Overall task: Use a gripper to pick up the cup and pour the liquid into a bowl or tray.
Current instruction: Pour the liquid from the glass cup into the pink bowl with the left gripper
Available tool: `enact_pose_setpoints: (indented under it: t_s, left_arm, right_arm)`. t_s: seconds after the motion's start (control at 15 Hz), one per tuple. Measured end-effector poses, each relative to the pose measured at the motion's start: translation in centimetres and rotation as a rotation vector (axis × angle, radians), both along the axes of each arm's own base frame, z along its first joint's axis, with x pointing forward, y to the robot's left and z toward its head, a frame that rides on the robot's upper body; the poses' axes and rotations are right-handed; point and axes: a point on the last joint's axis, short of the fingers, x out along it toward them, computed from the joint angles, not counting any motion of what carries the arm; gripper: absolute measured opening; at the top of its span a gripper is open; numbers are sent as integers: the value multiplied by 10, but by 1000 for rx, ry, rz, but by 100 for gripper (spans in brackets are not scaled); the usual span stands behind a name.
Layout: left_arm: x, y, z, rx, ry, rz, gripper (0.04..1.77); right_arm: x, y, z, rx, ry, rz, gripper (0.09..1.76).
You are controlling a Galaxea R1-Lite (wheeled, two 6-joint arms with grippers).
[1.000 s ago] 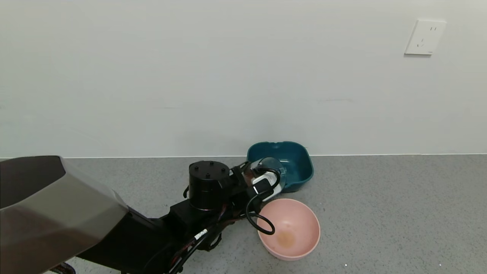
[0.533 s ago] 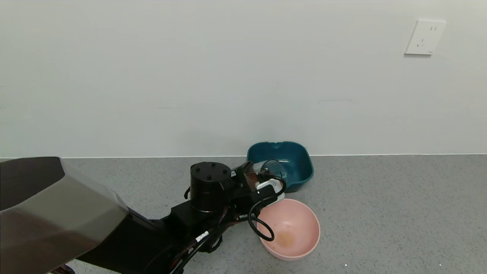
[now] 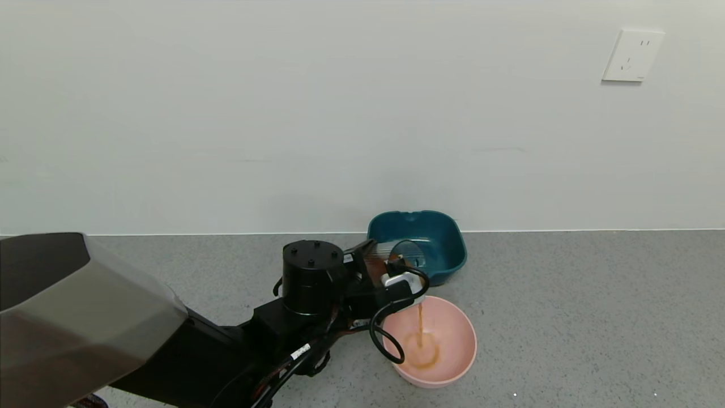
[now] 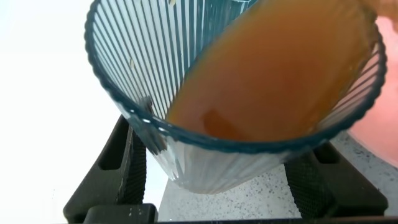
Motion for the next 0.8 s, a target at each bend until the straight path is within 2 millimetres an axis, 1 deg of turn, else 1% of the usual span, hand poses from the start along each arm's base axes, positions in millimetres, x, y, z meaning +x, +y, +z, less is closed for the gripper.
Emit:
enact_pose_setpoints:
  t_s: [0.47,0.8]
  left_arm:
    - [0,-1,1,82,-46,-20,126]
    - [-1,1,1,110,-55,-24,126]
  right_arm:
    - [0,0,0,0,0,0,171]
    - [0,0,0,0,0,0,171]
